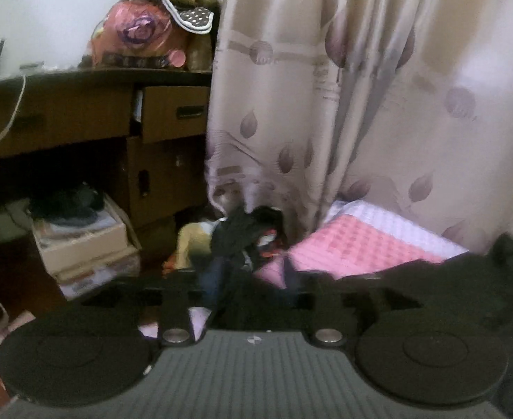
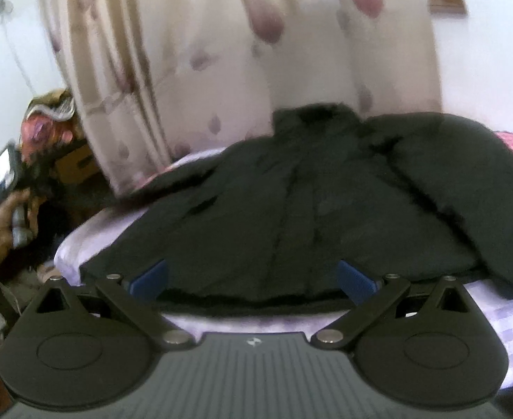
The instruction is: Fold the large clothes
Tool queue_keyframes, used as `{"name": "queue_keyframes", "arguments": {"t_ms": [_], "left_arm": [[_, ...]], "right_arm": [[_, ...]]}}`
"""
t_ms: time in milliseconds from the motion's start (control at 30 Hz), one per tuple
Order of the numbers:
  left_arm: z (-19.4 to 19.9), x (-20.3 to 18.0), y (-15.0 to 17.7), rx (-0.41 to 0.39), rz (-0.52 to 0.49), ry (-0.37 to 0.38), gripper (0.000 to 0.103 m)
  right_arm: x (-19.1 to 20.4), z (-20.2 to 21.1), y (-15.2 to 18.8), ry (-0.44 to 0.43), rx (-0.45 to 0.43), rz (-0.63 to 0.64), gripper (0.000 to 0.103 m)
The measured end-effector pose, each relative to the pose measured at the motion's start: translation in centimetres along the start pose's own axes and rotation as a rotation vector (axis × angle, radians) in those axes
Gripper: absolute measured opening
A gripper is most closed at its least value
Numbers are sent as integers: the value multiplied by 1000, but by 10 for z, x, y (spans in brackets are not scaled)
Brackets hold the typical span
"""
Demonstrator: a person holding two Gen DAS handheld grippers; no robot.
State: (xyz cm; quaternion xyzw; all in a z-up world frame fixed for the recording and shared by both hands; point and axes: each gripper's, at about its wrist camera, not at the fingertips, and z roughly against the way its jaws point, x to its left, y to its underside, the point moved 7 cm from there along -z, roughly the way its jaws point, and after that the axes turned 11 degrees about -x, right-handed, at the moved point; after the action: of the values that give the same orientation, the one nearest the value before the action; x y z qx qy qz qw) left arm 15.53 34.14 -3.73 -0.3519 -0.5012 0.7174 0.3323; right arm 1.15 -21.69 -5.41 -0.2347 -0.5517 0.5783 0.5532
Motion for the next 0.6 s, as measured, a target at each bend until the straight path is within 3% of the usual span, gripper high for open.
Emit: {"name": "queue_keyframes", "arguments": {"t_ms": [33, 100, 200, 400, 467, 600], "left_arm": [[6, -4, 0, -24, 16, 8, 81], [26, -15, -1, -88, 12, 23, 94], [55, -48, -2, -130, -11, 134, 97], [92, -130, 33, -38, 35, 401, 102], [99, -156, 52, -5, 9, 464, 102], [108, -197, 93, 46, -72, 523, 102]], "right_arm": [[-12, 4, -6, 15, -19, -18, 103], [-40, 11, -18, 57, -56, -61, 103], [-105, 23, -32, 171, -99, -177, 103], [-240, 63, -17, 492, -159, -487, 103], [-269, 68, -5, 507, -150, -582, 103], [-290, 50, 13, 426, -115, -676, 103]]}}
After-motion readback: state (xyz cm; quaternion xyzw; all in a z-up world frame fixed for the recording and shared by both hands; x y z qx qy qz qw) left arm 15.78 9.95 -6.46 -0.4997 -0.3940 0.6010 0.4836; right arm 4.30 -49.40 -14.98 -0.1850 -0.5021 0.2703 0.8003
